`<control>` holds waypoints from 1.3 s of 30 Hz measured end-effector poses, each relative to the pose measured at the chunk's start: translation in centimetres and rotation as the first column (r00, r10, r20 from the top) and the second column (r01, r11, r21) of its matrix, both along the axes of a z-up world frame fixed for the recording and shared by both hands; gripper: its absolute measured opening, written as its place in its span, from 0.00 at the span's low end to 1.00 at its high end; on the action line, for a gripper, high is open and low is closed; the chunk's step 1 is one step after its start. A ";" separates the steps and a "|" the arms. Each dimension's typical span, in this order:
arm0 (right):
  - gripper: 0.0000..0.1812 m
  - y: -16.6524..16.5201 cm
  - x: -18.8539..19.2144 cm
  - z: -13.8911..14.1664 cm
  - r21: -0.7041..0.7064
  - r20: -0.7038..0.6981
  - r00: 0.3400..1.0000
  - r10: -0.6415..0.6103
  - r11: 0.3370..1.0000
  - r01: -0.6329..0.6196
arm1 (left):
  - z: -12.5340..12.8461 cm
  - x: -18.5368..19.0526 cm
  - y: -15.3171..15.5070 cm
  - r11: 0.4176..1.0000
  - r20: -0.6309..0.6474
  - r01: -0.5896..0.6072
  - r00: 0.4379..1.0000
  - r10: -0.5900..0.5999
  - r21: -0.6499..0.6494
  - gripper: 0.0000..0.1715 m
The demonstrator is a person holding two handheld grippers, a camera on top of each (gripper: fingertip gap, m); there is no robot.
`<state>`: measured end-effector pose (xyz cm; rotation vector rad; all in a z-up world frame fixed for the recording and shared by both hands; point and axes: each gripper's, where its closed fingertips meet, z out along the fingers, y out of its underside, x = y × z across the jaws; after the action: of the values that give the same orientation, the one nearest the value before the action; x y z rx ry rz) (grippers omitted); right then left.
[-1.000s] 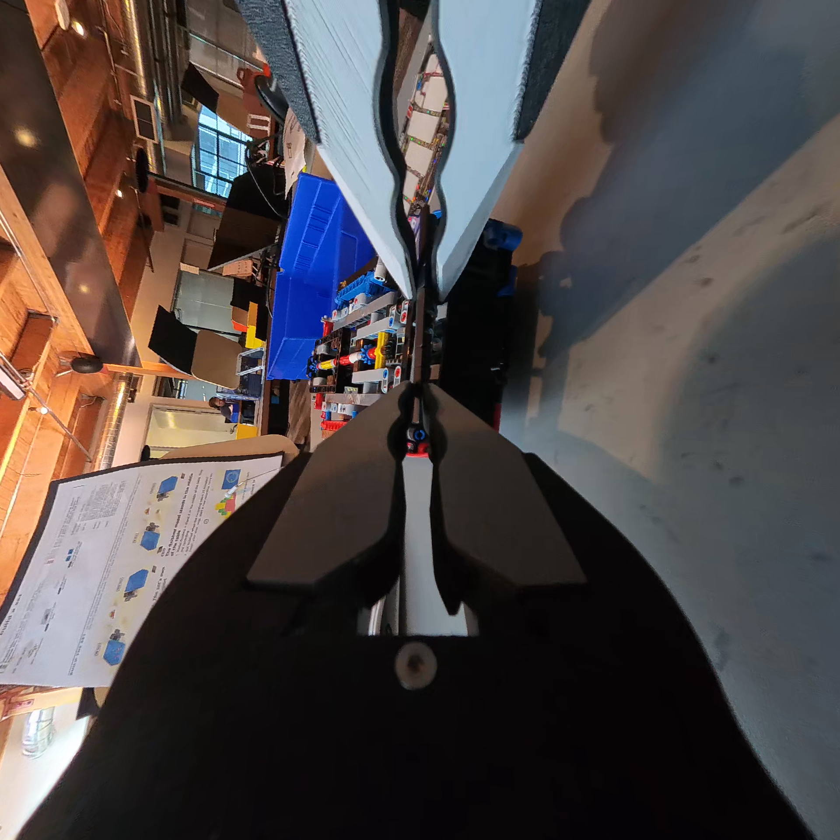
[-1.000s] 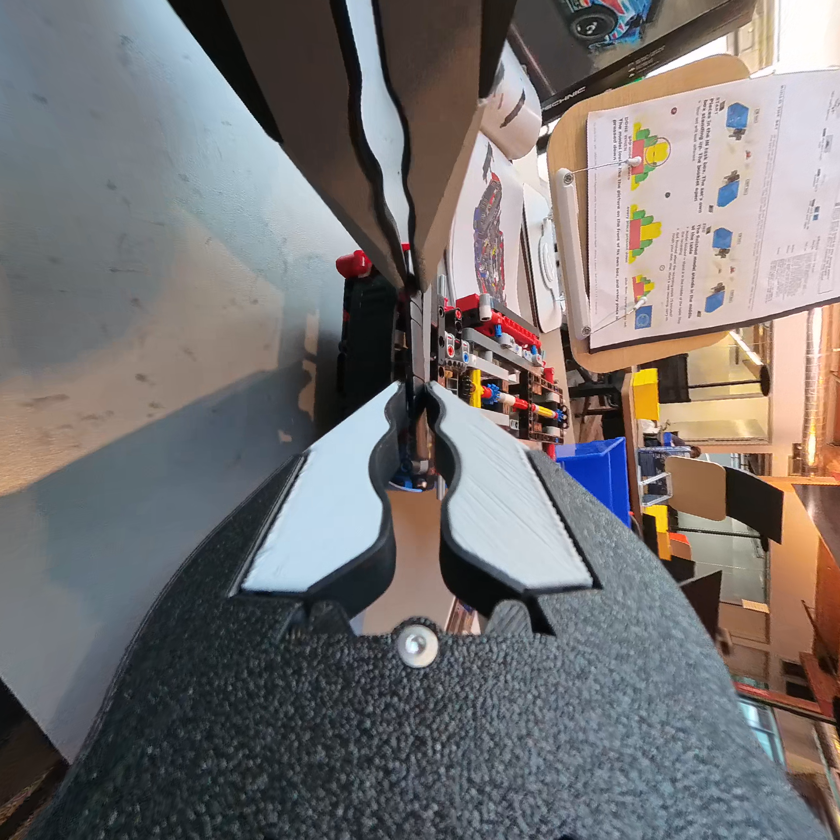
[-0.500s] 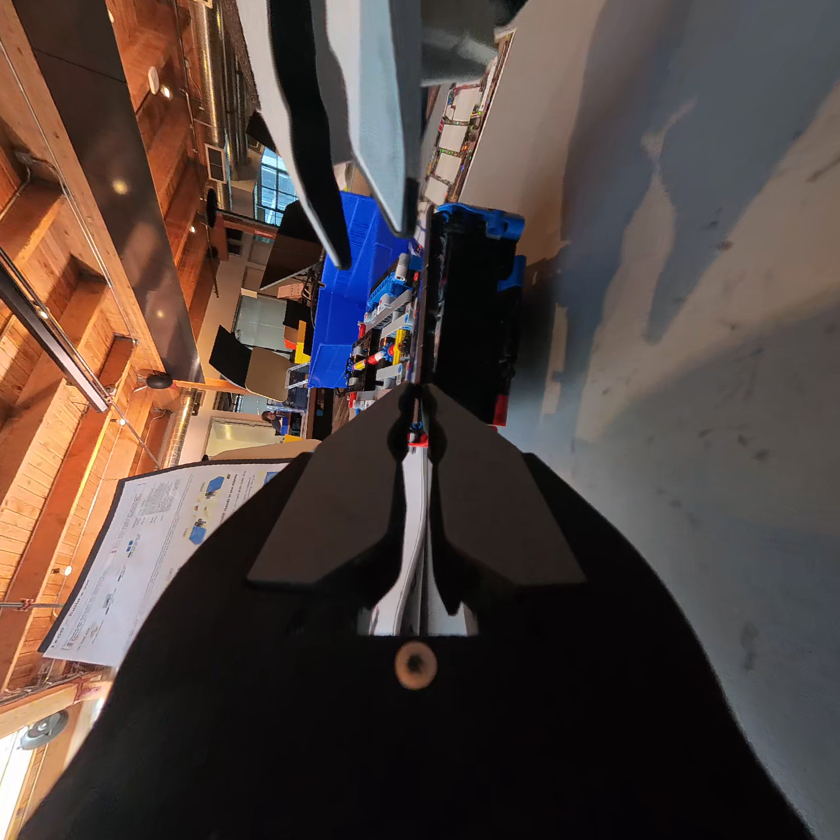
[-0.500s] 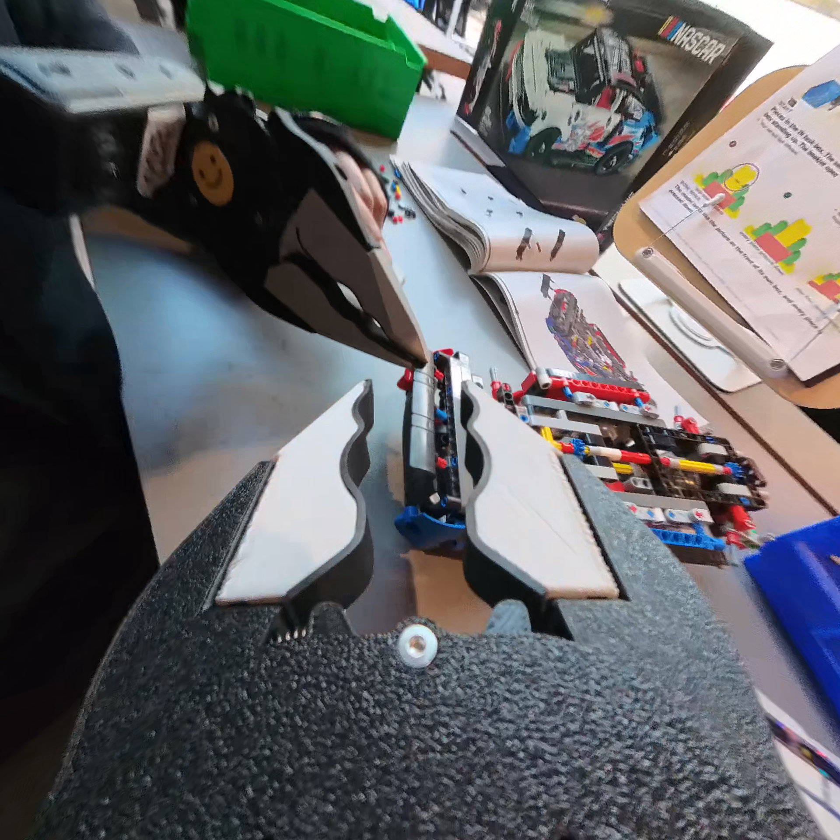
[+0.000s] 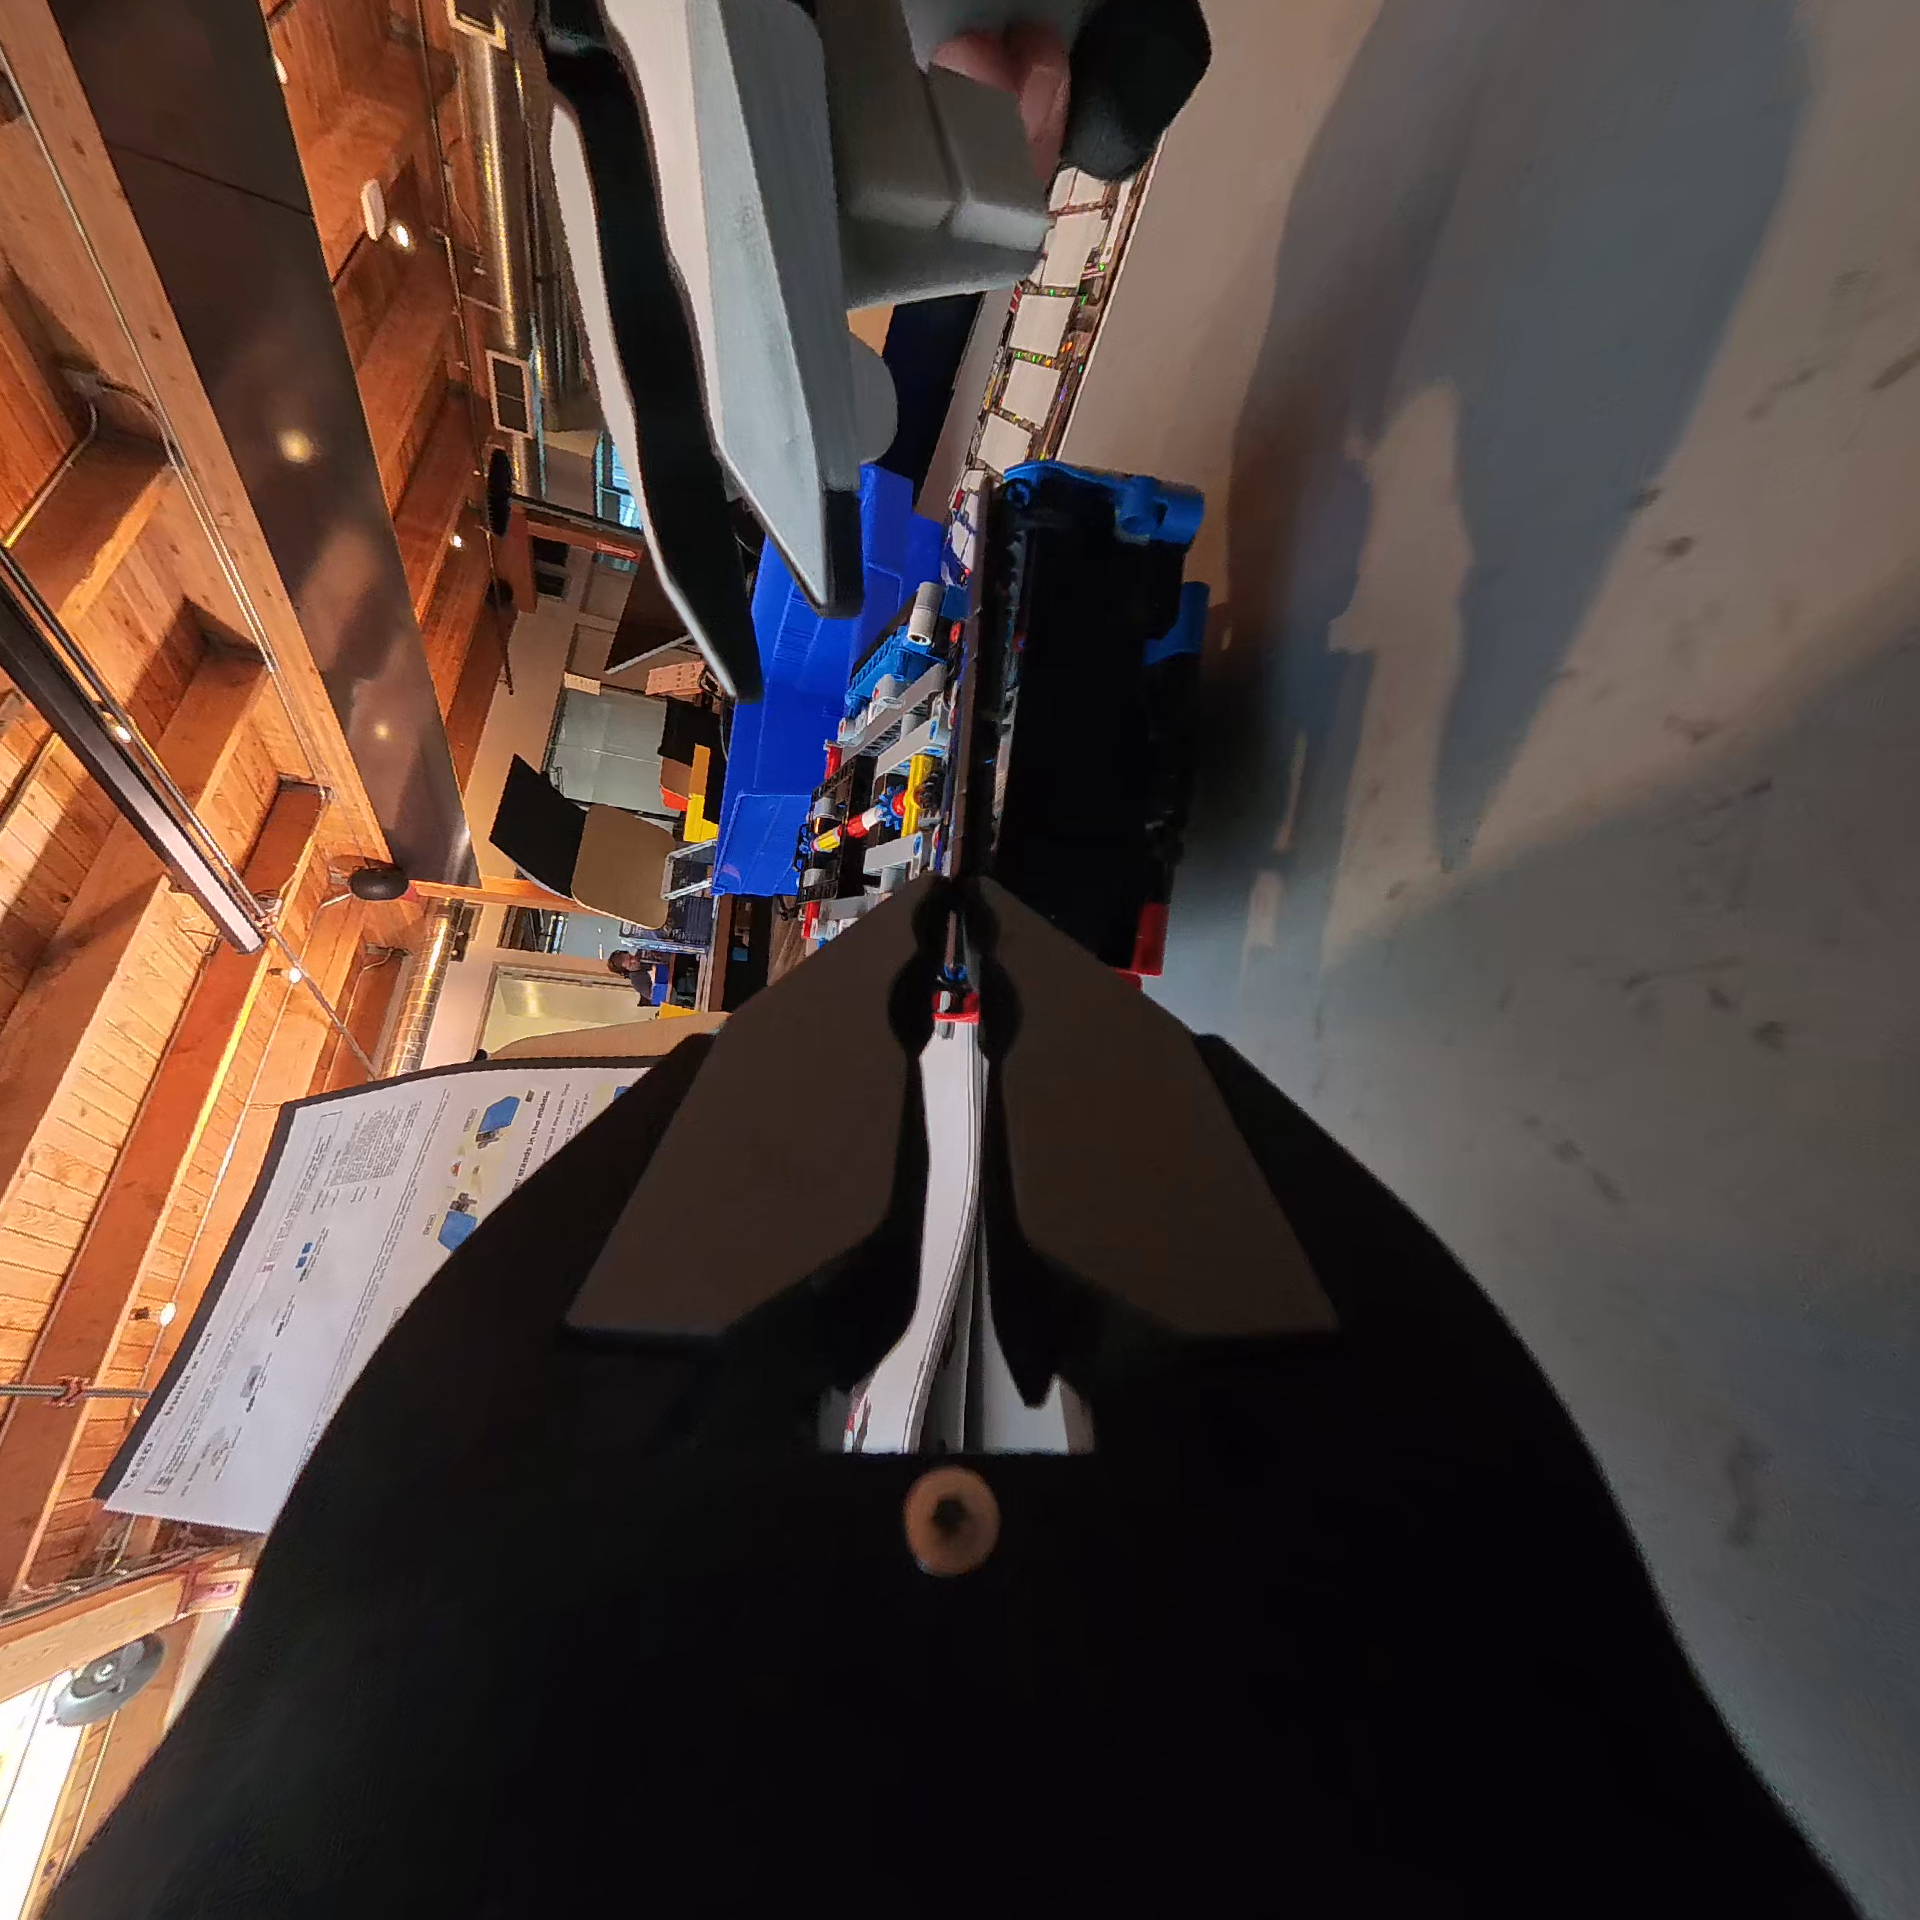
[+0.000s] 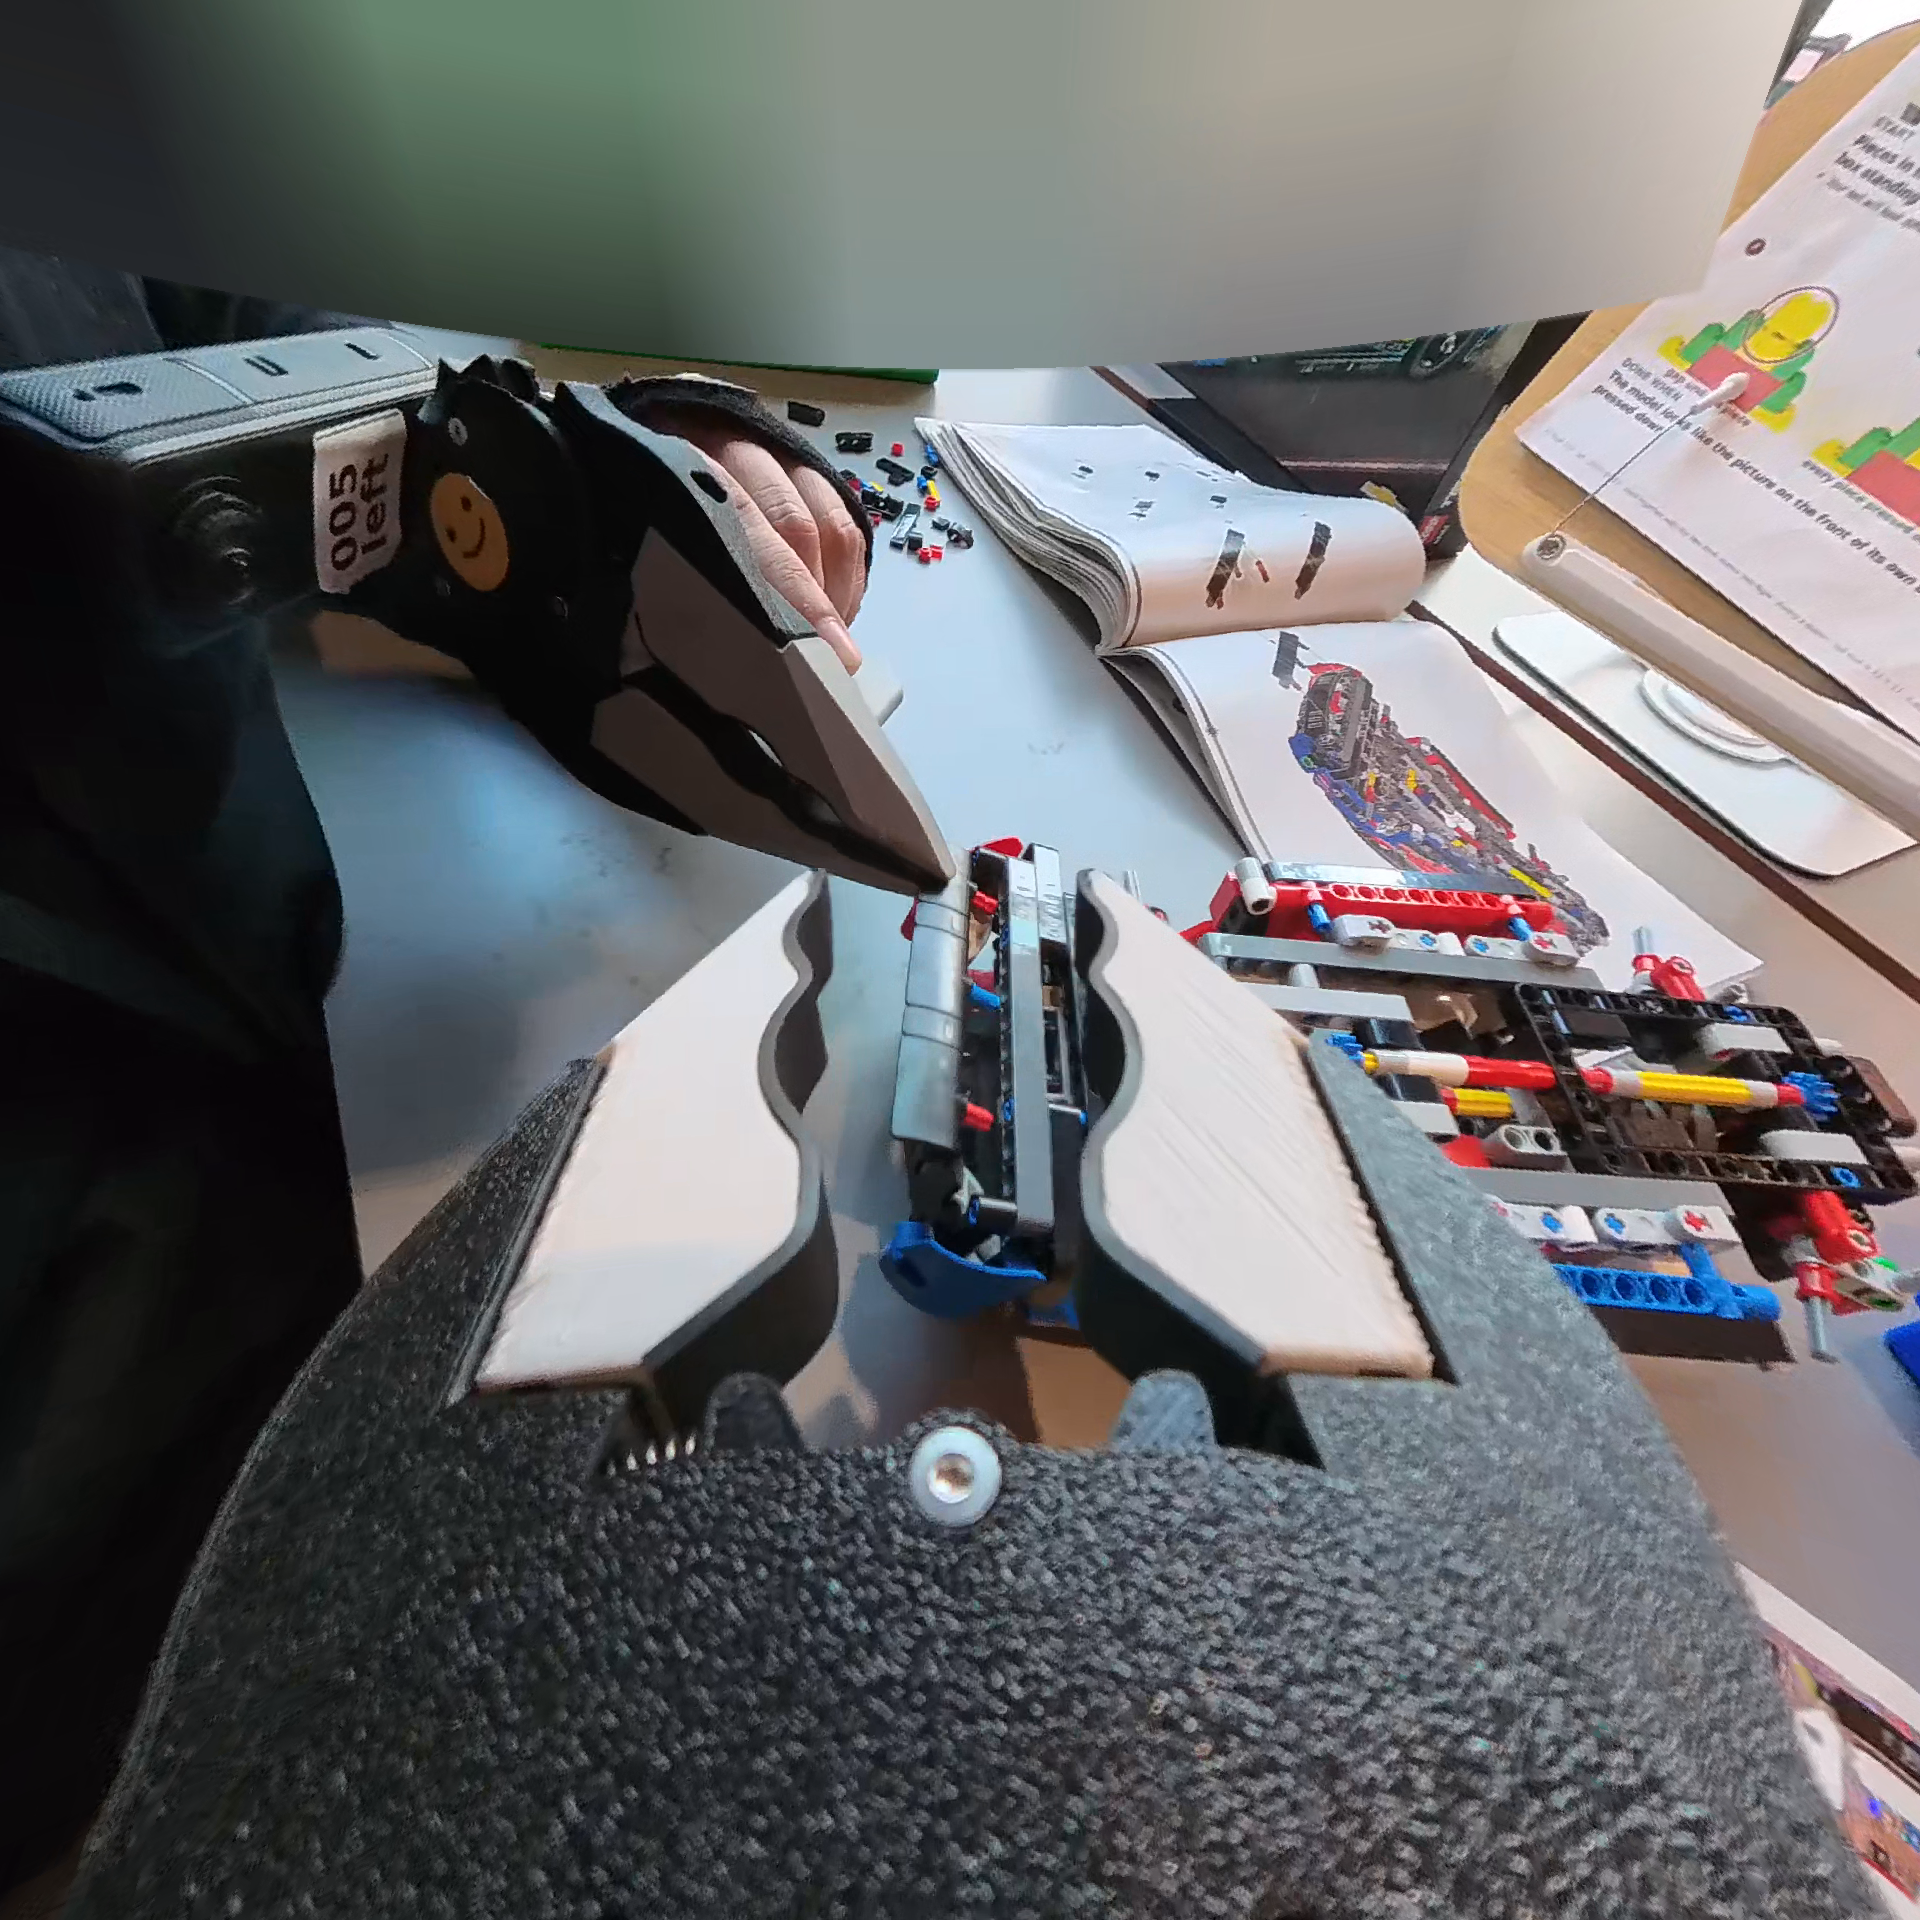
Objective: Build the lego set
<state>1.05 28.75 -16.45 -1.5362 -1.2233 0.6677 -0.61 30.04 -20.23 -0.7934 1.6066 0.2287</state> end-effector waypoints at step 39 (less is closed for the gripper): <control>0.25 0.0 4.0 0.4 -0.008 -0.127 0.989 -0.080 0.997 0.080 | 0.2 0.1 0.0 1.000 0.013 0.005 1.000 -0.006 0.012 0.00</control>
<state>5.09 28.70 -16.02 -1.5134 -1.0604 0.7034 -0.48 30.04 -20.03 -0.7798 1.5936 0.2285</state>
